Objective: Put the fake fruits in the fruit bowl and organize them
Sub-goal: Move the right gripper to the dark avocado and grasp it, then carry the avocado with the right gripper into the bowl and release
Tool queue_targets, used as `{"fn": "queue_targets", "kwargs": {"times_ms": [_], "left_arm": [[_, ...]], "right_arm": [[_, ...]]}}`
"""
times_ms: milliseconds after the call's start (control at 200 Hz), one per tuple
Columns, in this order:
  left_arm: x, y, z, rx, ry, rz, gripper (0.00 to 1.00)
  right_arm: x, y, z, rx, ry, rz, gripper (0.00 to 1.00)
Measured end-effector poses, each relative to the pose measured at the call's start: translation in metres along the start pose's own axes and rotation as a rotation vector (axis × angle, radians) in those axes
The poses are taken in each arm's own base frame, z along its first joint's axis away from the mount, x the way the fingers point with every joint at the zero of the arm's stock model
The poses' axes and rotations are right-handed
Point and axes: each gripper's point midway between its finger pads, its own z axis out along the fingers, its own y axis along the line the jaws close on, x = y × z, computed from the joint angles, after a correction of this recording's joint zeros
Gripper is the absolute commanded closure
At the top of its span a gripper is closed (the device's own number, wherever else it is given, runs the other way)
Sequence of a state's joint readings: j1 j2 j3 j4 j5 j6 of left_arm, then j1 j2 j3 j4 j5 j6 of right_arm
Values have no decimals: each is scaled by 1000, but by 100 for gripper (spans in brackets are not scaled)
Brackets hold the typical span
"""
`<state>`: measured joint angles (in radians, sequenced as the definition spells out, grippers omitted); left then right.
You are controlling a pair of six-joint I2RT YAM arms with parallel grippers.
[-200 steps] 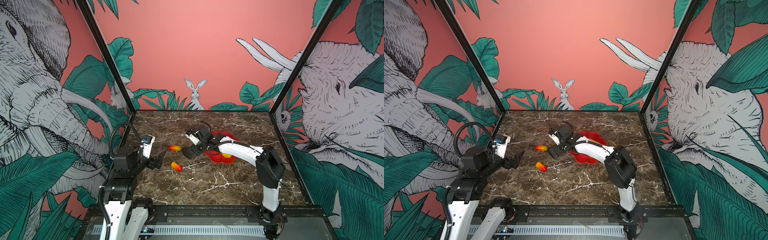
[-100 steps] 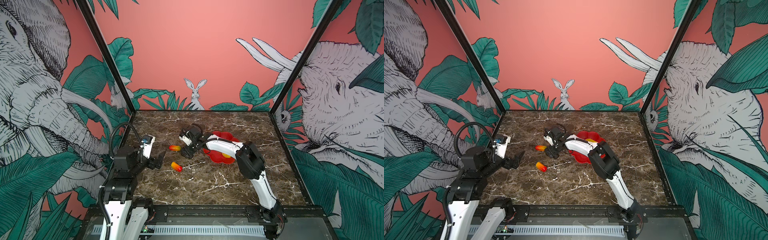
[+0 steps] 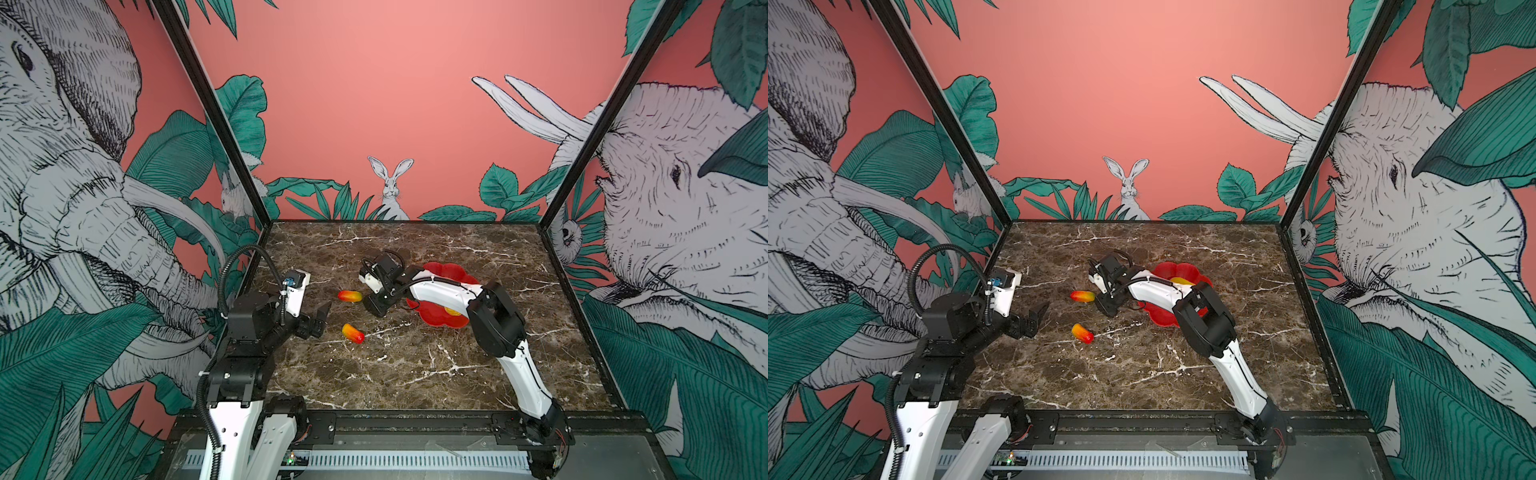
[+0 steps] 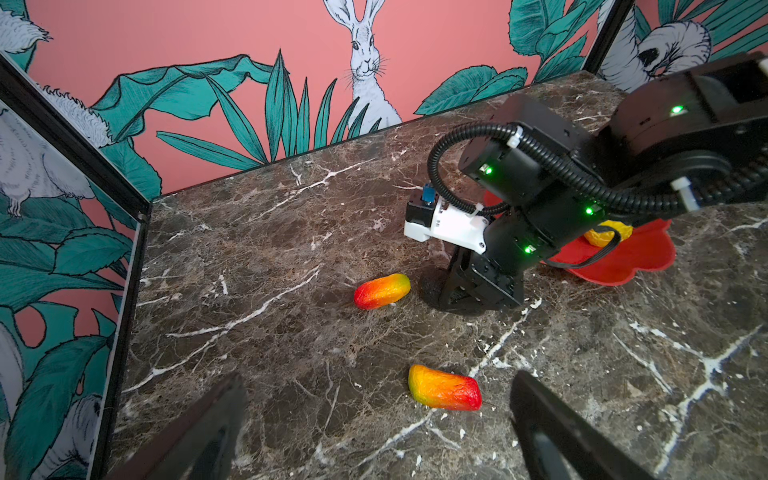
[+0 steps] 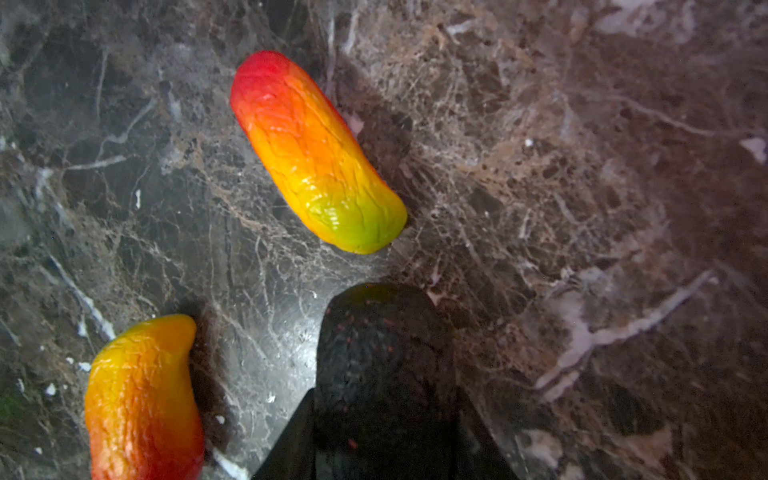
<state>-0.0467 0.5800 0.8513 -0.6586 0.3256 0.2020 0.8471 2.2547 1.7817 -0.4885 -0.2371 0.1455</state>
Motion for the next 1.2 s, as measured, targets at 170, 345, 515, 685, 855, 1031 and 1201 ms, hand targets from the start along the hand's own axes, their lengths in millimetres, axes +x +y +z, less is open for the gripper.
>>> {"fn": "queue_targets", "kwargs": {"times_ms": [170,345,515,685,855,1031,1201], "left_arm": [[0,0,-1,0,-2,1,0],[-1,-1,-2,-2,-9,3,0],[-2,-1,-4,-6,-16,6,0],[-1,2,-4,-20,-14,6,0],[0,3,-4,-26,-11,6,0],[0,4,-5,-36,-19,9,0],[2,3,-5,-39,-33,14,0]], "right_arm": [[2,-1,-19,29,0,-19,72],[-6,-3,-86,77,-84,-35,73],[-4,-30,-154,158,-194,7,74],[35,-83,-174,250,-188,127,76],[78,-117,-160,290,-102,212,77],[81,-123,-146,286,-92,216,78],[81,-134,-120,285,-84,222,78]]}}
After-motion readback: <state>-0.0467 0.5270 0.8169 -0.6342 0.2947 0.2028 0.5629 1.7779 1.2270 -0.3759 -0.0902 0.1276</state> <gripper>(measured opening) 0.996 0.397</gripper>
